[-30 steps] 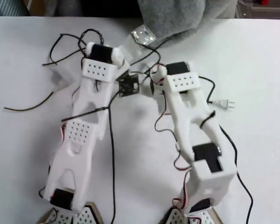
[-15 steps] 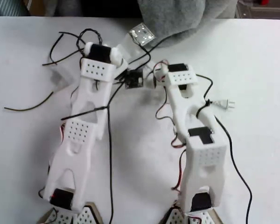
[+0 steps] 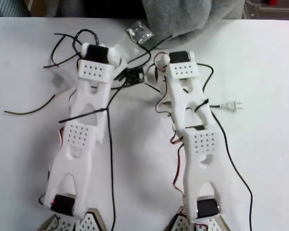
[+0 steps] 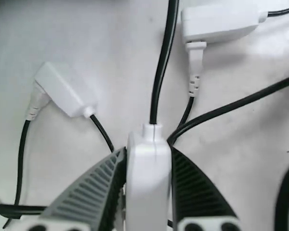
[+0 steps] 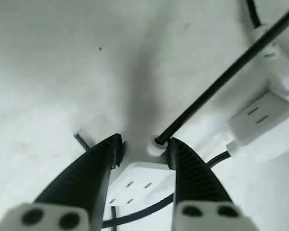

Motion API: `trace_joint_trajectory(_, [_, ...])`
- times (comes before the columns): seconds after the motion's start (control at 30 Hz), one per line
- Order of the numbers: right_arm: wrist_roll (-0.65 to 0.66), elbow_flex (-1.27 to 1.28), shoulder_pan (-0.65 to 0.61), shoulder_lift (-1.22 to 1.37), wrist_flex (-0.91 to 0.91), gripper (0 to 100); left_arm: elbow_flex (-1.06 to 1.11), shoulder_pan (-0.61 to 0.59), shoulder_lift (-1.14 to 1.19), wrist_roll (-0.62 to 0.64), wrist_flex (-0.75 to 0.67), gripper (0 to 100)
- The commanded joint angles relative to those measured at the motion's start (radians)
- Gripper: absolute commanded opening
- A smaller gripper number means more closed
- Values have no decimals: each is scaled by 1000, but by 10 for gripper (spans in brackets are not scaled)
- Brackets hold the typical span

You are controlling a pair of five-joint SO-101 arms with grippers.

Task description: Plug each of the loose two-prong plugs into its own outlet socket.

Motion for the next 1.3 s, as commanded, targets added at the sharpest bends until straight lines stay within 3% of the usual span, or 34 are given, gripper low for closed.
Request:
trace_joint_trajectory(0.0, [-60,-158,13,-7,91,59,-43,15,-31,0,6,24])
trace_joint_trajectory(0.4, [-61,-152,143,-65,93,59,-43,-53,-31,6,-52,24])
trace_joint_trajectory(0.97, [100,38,372,-355,93,58,-43,-76,-31,8,-101,24])
trace_joint_trajectory(1.27, [64,43,421,-389,93,76,-32,-99,-19,9,-196,24])
